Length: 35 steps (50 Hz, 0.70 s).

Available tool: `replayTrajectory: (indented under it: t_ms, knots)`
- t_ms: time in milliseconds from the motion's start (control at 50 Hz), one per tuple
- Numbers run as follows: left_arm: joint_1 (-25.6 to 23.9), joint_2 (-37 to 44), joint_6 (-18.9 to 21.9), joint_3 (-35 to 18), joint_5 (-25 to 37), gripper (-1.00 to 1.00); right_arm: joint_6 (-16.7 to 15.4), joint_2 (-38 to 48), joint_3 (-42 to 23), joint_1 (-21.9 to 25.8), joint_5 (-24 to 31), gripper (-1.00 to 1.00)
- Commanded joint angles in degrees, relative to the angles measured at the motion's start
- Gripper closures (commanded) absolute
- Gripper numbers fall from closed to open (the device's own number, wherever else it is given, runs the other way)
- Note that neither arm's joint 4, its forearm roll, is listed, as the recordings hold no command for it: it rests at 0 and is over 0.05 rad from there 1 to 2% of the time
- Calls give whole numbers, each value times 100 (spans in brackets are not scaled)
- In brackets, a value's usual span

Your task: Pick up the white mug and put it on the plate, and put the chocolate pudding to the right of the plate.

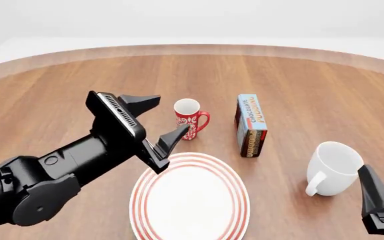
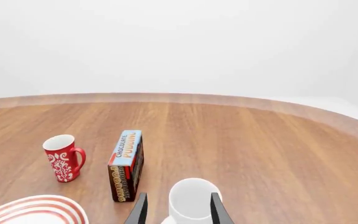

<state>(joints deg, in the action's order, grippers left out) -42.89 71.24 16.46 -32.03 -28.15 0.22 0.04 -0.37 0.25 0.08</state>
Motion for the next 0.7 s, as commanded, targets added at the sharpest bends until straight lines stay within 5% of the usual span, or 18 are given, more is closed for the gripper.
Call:
replayTrajectory:
  t_ms: [20, 700]
  knots:
    - [-396, 377, -12, -262, 10, -100, 1, 0, 0, -2, 1, -100]
    - [-1192, 1281, -449, -1132, 233, -100, 1, 0, 0, 0, 1, -100]
